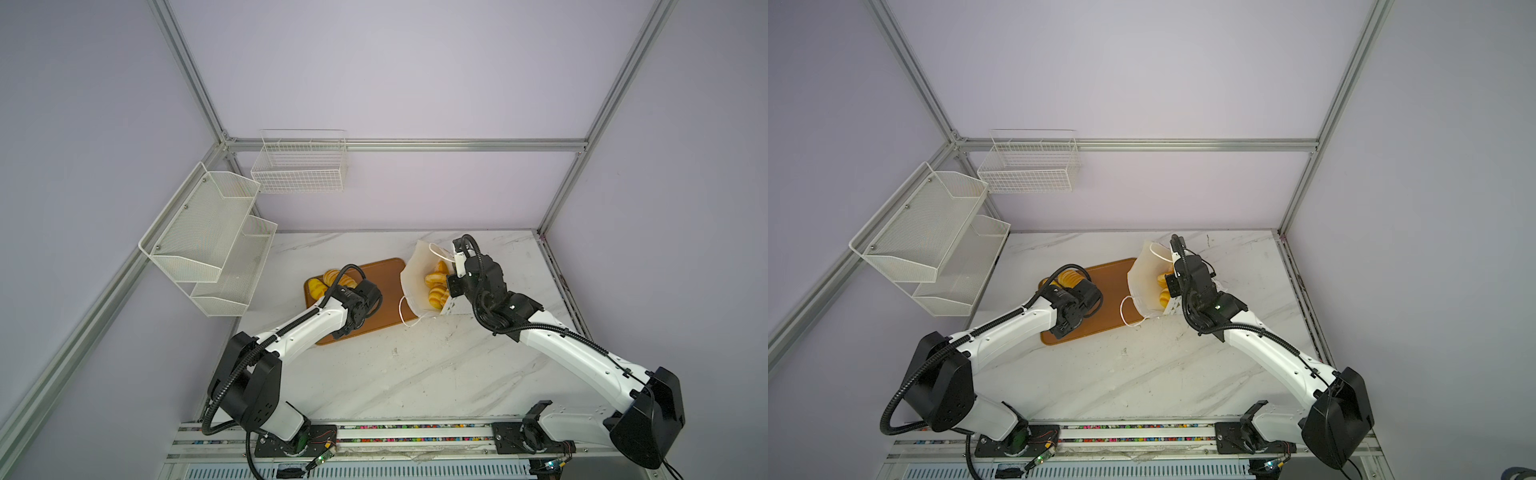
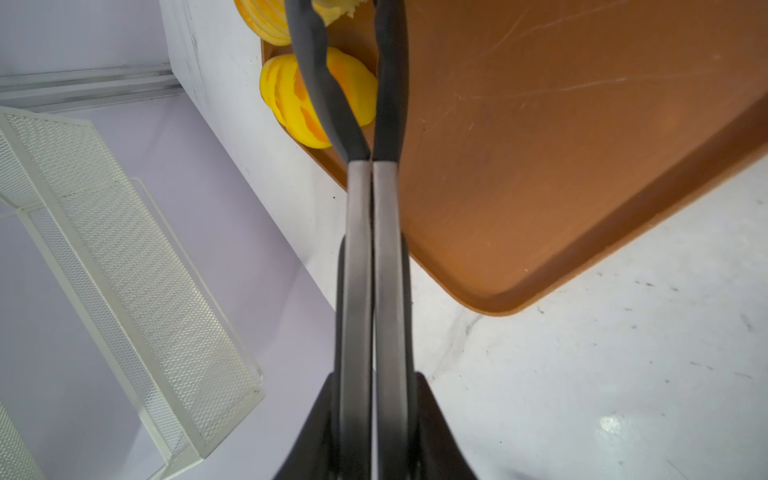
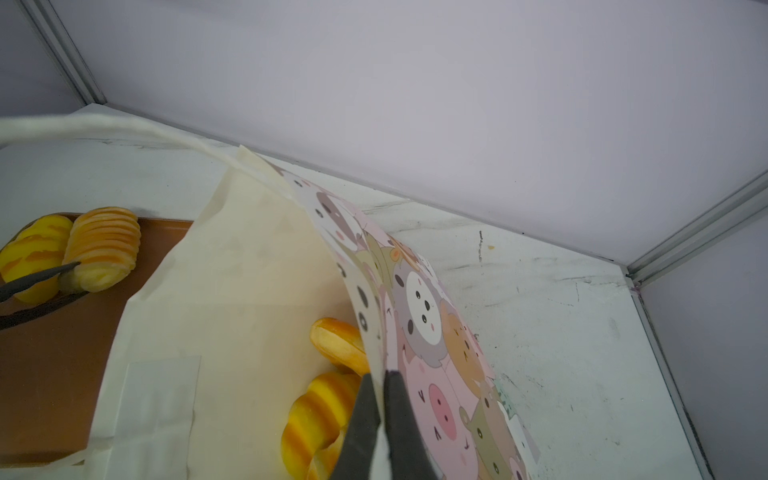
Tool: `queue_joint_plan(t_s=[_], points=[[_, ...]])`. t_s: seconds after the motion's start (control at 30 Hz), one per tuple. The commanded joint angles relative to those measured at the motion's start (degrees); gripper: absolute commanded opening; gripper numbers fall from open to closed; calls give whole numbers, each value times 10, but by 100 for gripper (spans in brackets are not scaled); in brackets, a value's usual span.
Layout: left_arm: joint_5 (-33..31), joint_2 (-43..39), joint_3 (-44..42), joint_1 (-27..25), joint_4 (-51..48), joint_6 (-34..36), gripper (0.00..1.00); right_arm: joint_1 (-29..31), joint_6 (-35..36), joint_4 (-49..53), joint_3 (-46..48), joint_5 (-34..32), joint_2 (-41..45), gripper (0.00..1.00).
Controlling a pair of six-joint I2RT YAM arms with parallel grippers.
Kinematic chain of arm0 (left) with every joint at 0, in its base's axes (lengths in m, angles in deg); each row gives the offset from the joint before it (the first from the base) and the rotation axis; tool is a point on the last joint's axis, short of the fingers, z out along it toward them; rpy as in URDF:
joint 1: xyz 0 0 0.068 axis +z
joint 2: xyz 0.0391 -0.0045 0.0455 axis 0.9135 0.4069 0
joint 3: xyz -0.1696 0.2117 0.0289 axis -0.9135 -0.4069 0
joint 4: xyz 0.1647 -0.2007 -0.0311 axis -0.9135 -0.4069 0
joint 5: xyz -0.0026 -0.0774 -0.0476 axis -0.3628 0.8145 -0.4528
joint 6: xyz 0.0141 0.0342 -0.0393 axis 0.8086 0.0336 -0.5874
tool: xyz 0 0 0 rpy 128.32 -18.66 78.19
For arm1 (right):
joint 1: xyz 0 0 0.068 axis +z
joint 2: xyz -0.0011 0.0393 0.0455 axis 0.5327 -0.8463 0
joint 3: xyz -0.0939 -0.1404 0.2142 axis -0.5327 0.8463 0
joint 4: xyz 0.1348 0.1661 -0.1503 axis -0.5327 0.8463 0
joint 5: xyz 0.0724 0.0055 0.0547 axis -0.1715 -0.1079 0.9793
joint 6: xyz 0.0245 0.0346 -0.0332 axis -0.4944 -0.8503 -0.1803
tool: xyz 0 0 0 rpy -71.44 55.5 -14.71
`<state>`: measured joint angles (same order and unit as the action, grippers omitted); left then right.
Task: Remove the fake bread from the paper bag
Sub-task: 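Lower the bread onto the tray beside the first bread and open the tongs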
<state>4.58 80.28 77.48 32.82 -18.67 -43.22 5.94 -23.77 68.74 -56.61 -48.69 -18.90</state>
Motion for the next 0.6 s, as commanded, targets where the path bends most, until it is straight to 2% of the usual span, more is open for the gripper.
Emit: queue_joint_plan(t_s=[0.0, 0.3, 0.57], points=[[18, -25, -26, -7, -13, 8, 15, -3, -1, -7, -15, 5, 4, 0], [28, -30, -24, -10, -23, 10, 35, -3, -2, -3, -19, 6, 7, 0], [35, -60, -22, -9, -36, 6, 40, -3, -2, -3, -17, 7, 6, 0]])
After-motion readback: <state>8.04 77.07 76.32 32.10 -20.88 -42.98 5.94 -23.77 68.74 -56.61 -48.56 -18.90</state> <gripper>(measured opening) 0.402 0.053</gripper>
